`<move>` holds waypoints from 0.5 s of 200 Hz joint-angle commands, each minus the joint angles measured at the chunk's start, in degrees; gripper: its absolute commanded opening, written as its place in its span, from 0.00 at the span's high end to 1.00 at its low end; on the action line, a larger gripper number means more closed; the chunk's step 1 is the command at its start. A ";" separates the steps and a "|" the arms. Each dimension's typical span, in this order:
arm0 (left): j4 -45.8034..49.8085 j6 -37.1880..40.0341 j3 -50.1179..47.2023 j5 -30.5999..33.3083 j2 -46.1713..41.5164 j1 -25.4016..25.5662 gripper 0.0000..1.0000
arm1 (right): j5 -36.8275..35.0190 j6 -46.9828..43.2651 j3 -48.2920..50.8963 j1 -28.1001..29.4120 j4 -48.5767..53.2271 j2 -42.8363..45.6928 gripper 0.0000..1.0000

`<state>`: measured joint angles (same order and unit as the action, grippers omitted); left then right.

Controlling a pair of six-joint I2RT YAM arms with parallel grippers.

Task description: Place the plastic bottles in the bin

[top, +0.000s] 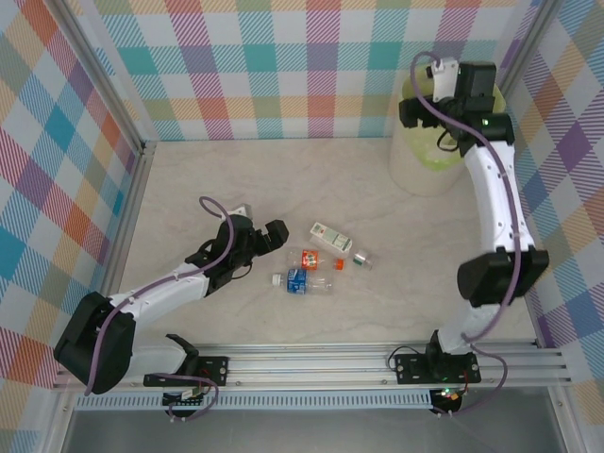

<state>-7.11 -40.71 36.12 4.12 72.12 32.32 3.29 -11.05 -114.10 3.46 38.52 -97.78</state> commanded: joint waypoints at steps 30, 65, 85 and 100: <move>-0.29 -0.65 -0.87 1.44 -0.18 -0.76 0.00 | 23.41 -6.55 26.25 5.15 -9.13 12.60 0.04; -0.28 -1.04 -0.70 1.75 0.00 -0.76 0.00 | 20.04 -14.10 34.52 12.09 -5.55 11.29 0.04; -0.68 -1.75 -1.11 2.31 0.03 -0.78 0.00 | 18.30 -16.62 35.20 15.85 -1.80 6.71 0.05; -1.01 -2.07 -1.14 2.26 0.13 -0.76 0.00 | 16.20 -18.53 33.96 19.13 0.82 2.16 0.06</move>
<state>-7.22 -41.60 36.03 5.32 72.14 32.32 20.64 -23.62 -79.22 18.81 35.07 -90.72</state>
